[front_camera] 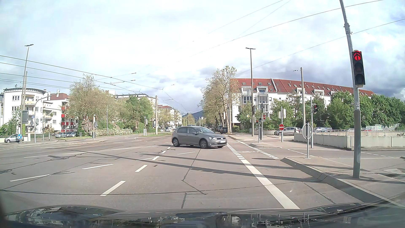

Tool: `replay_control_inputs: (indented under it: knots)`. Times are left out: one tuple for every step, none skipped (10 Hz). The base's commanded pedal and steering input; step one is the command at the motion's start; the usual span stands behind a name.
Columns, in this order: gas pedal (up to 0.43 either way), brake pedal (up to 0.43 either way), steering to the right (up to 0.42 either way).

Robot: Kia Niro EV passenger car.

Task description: Follow the waypoints while adhering to traffic rules and regulations

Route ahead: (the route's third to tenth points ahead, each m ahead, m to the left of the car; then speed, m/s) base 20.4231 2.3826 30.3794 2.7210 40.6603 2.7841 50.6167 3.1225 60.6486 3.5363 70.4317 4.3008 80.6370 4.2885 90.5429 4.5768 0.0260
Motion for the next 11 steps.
replay_control_inputs:
  knots:
    - [0.0,0.152,-0.003]
    - [0.0,0.152,-0.003]
    - [0.0,0.152,-0.003]
    - [0.0,0.152,-0.003]
    - [0.0,0.152,-0.003]
    - [0.0,0.152,-0.003]
    - [0.0,0.152,-0.003]
    - [0.0,0.152,-0.003]
    - [0.0,0.152,-0.003]
    - [0.0,0.152,-0.003]
    - [0.0,0.152,-0.003]
